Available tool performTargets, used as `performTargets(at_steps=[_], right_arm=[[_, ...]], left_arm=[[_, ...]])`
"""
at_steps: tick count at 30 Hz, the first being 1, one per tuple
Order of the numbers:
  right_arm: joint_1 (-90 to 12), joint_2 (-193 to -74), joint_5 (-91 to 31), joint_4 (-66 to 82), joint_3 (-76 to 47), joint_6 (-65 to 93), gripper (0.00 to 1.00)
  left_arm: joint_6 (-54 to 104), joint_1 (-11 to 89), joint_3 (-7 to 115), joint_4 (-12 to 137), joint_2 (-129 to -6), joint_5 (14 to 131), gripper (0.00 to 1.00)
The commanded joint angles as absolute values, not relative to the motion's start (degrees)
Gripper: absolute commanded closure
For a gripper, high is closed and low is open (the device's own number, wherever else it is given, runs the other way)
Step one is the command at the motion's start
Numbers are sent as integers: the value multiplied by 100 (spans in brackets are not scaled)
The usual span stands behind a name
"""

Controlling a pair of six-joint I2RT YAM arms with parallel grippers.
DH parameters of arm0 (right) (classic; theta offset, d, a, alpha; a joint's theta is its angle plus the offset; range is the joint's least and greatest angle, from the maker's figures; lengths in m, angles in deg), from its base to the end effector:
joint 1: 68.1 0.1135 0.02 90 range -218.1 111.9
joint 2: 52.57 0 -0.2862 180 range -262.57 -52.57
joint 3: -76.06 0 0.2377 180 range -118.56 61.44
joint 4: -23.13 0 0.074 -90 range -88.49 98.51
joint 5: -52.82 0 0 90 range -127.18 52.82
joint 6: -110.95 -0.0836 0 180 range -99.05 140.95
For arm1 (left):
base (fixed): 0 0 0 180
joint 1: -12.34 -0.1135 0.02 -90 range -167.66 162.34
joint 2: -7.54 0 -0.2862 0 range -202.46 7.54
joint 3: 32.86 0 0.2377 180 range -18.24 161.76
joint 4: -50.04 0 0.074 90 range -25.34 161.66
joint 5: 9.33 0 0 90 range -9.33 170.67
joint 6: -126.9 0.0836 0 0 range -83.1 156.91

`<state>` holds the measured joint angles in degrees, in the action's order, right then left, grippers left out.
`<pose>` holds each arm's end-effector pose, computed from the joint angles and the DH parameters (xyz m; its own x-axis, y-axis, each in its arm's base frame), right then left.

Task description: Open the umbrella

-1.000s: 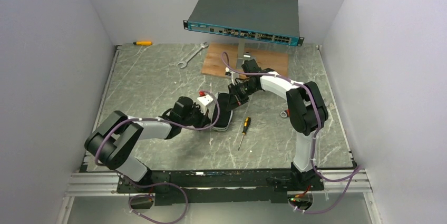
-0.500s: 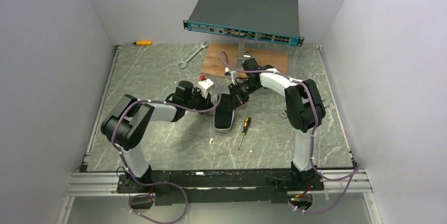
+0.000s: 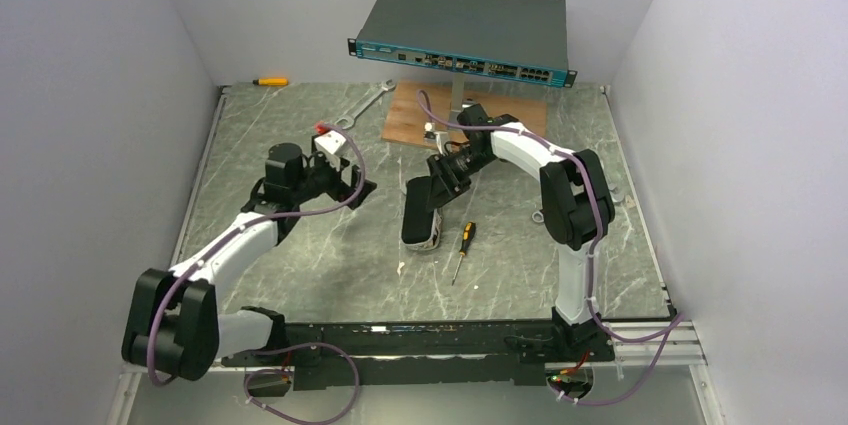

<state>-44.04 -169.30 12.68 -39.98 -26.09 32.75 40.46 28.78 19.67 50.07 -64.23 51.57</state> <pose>0.3447 0.2239 0.1843 -0.7891 -0.4967 -0.3614 -0.5854 0.4297 0.6875 0.2702 -0.1221 0.2585 -0.2732 0.1372 -0.9521 0.7059 0.7010 -0.1016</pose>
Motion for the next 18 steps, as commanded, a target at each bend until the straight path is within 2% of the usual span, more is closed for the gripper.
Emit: performTargets(at_steps=[1,4,11,18], right_arm=[[-4187,-16735,1837,-3997,-2866,3167,50],[-4000,-16959,1898,-3871,-3306,2962,51],[-3474,-17162,1500,-3171,-3701,2602,35],[-3314,-17959,784,-3399,-4105,3303,31]], left_arm=[[4254,2541,1885,5715,-5954,4873,0],[4303,2306,1882,5878,-5667,4763,0],[4034,2234,1844,6161,-5333,5109,0],[3434,2022,1982,6235,-5407,5132,0]])
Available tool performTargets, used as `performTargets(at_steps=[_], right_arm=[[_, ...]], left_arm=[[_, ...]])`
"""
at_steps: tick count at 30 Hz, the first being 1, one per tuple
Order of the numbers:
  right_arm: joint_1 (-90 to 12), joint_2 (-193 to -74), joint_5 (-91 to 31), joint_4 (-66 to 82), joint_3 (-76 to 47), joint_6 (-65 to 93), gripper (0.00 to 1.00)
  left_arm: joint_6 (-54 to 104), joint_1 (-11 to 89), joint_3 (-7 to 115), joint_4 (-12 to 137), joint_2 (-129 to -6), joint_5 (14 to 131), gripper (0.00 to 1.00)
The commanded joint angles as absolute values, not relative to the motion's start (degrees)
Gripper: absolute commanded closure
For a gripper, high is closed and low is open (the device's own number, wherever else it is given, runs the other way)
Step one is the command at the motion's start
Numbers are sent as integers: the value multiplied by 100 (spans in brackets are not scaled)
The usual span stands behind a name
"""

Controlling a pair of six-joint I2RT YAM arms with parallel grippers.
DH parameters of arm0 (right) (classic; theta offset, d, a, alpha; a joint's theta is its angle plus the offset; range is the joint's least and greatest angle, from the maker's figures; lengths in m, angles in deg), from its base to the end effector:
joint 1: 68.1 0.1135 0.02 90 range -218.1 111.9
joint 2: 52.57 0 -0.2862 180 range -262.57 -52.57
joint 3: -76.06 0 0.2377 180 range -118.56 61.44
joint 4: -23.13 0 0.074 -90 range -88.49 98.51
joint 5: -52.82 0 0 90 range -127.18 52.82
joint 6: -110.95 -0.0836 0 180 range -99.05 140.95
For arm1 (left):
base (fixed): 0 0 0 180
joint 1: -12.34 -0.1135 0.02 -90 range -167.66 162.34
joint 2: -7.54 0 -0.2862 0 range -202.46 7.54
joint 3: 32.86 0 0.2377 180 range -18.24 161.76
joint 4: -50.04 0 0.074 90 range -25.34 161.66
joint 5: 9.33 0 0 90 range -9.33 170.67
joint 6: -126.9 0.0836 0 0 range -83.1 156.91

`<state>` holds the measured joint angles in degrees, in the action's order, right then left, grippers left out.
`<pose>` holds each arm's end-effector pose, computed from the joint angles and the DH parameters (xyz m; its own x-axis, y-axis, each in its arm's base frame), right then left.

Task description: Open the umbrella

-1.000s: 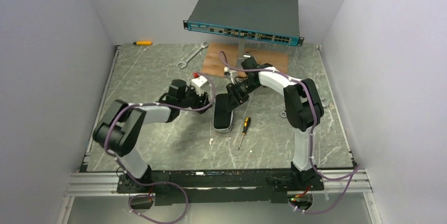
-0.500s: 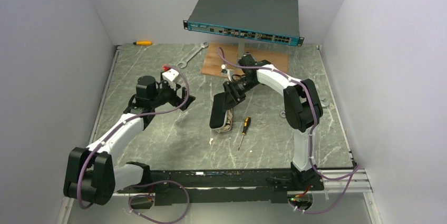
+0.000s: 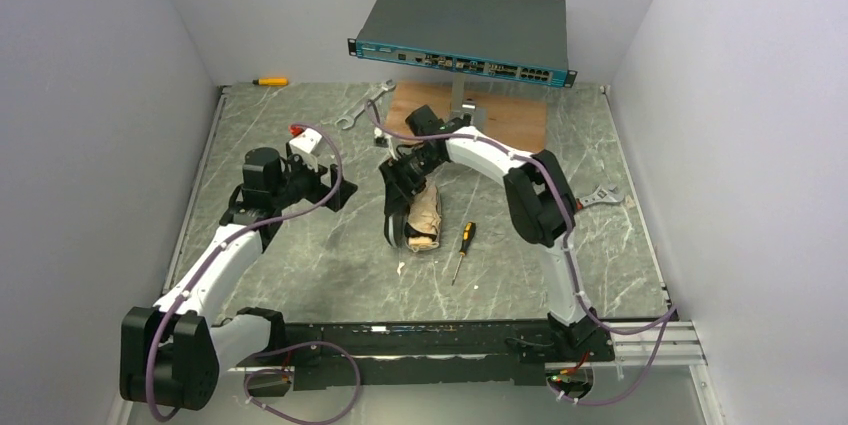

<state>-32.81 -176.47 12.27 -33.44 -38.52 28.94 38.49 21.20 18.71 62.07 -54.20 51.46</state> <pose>0.3442 0.3214 0.1954 -0.6504 -0.5710 -0.5009 -0.7264 0.2746 0.6300 0.2452 -0.0795 0.2681 -0.3571 0.0802 -0.9306 0.5910 0.7909 -0.1586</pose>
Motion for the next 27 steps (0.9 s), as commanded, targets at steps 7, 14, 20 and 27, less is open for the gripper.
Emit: performTargets(at_steps=[7,14,20,27], right_arm=[[-3377,-16616,247,-3329,-3544,3147,8],[-3963,-15091,-685,-2692,-1994,2255,7],[-4030,-14862,-1458,-2526,-1240,1675,22],[-3511,-15302,-2204,-2294,-1665,732,16]], left_arm=[[3111,1928,1945,6144,-5375,5065,0],[2874,1919,1750,5866,-5261,5123,0],[2830,1919,1683,5848,-5182,5204,0],[2759,1919,1906,6446,-5122,6015,0]])
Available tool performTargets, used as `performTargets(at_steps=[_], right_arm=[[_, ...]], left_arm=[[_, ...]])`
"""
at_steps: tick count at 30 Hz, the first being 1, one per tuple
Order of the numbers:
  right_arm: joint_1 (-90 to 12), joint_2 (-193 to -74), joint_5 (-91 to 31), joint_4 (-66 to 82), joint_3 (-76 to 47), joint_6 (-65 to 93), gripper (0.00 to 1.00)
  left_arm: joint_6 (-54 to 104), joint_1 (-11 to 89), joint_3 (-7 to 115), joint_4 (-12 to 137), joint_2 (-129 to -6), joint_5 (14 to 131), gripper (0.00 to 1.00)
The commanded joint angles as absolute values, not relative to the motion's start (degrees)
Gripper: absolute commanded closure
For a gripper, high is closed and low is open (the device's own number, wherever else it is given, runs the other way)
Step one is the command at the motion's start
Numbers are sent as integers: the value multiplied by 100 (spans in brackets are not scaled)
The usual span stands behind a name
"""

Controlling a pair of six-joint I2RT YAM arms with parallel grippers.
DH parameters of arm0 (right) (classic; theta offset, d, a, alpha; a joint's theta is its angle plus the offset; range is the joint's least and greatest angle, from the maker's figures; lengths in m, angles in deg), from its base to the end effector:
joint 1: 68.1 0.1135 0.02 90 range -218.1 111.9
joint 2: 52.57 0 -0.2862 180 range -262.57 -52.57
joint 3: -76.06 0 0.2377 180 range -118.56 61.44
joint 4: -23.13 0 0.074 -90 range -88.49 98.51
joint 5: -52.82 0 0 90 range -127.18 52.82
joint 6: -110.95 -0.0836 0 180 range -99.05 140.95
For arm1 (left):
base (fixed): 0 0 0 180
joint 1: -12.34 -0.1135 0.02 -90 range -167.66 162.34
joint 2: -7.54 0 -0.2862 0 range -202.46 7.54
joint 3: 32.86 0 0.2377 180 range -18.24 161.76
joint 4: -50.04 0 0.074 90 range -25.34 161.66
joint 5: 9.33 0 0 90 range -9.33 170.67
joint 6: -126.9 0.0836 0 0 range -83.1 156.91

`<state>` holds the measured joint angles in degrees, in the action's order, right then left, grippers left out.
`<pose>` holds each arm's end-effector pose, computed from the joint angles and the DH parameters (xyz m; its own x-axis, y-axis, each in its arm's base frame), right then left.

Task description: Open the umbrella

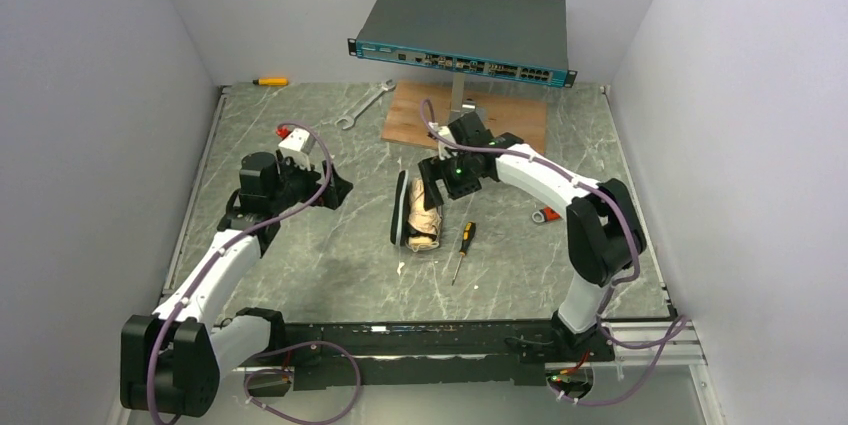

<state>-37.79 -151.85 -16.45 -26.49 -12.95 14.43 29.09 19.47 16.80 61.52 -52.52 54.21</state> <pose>0.3100 0.2155 0.2219 -0.8130 -0.3522 -0.4636 -0.5365 0.7627 0.3612 0.2425 -0.0679 0.2631 -0.4372 -0.0679 -0.8968 0.4663 0.8355 -0.2906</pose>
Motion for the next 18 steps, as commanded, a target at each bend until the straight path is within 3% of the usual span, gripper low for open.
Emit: performTargets(at_steps=[1,14,18], right_arm=[[-3434,-15365,-2331,-2265,-1702,693,16],[-2923,-16850,-2897,-2753,-2607,170,19],[-2917,-17284,-2970,-3110,-3003,-27,31]], left_arm=[[2745,1919,1933,6656,-5099,6144,0],[3256,1894,1955,7314,-4311,7008,0],[3260,1876,1849,7375,-4155,7139,0]])
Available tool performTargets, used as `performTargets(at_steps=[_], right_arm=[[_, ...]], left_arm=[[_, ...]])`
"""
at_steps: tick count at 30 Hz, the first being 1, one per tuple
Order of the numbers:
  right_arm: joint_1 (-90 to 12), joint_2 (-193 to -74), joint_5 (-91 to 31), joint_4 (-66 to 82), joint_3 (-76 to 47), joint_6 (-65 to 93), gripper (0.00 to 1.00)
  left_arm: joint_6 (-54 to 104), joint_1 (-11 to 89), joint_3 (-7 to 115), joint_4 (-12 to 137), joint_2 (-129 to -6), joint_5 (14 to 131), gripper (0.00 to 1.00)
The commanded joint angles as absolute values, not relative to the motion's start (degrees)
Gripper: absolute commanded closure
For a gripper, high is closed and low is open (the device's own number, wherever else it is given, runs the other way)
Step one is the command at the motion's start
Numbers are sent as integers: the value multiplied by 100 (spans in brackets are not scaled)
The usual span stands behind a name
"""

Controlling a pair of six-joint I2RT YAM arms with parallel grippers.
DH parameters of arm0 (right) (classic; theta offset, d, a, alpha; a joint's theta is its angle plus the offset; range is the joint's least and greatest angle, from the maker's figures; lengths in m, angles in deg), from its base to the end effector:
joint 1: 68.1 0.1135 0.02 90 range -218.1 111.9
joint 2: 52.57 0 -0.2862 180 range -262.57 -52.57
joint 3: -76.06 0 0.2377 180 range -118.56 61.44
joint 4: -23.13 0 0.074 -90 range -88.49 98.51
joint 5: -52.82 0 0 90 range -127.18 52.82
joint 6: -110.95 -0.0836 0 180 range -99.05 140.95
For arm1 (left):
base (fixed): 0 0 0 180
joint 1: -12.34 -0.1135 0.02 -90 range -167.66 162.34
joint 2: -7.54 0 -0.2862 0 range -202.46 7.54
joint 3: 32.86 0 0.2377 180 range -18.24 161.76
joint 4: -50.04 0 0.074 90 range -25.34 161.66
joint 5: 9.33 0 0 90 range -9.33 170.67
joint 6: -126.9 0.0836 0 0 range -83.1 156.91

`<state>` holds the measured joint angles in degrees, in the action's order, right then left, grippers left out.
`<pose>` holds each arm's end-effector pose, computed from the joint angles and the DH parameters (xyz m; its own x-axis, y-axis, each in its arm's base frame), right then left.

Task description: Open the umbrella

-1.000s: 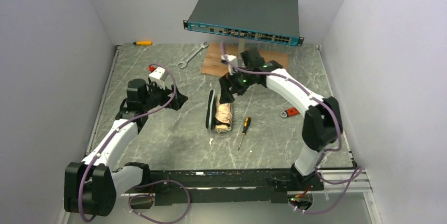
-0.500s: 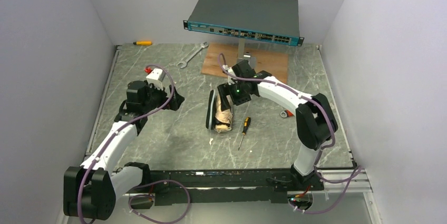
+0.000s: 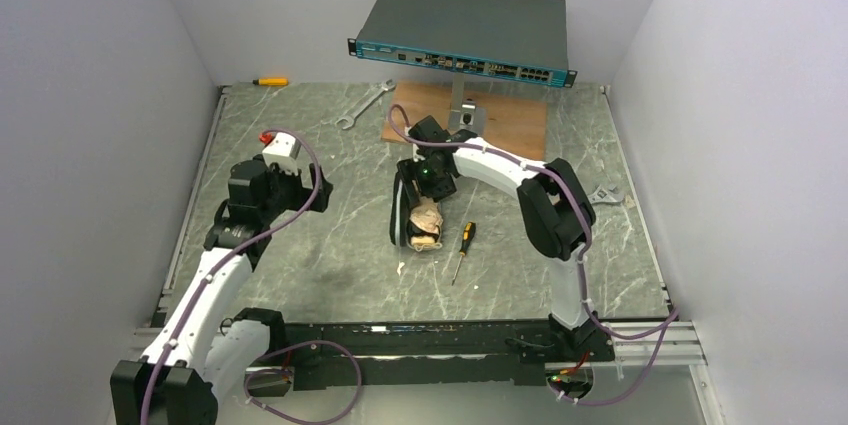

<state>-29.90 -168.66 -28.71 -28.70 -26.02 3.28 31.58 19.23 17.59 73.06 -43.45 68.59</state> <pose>0.3387 0.2822 0.1700 -0.8832 -0.3130 -0.3492 -0.4103 0.8764 0.2523 0.2166 -0.0438 0.2714 -0.4236 -0.0401 -0.9049 0.2696 0.9481 -0.1683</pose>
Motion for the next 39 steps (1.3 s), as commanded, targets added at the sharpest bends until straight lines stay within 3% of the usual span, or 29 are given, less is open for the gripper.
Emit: performTargets(at_steps=[1,2,5,9,13,20,28,33,39], right_arm=[[-2908,-17330,-2947,-3102,-3096,-52,41],[-2900,-17355,-2900,-3062,-3216,-61,51],[-2871,-17395,-2617,-2915,-3704,-146,100],[-2906,-17569,-2173,-2641,-4558,-447,100],[-3074,-17351,-1517,-2072,-5023,-646,100],[-3721,-16044,-1763,-2626,-3979,13,100],[-3942,-14951,-2836,-3031,-1533,1126,100],[-3727,-15162,-2808,-2644,-973,812,100],[-3236,-15925,-2420,-1780,-1266,142,100]], left_arm=[[3268,1869,1816,7372,-4137,7155,0],[3281,1867,1800,7354,-4115,7177,0],[3329,1858,1791,7307,-4117,7298,0],[3241,1752,1876,7219,-4276,7495,0],[3000,1310,2169,7284,-4563,6840,0],[2853,1093,2412,7082,-4814,6407,0],[2748,1064,2448,7072,-4884,6493,0],[2797,940,2540,7323,-4732,6627,0],[2635,553,2792,7760,-4648,6563,0]])
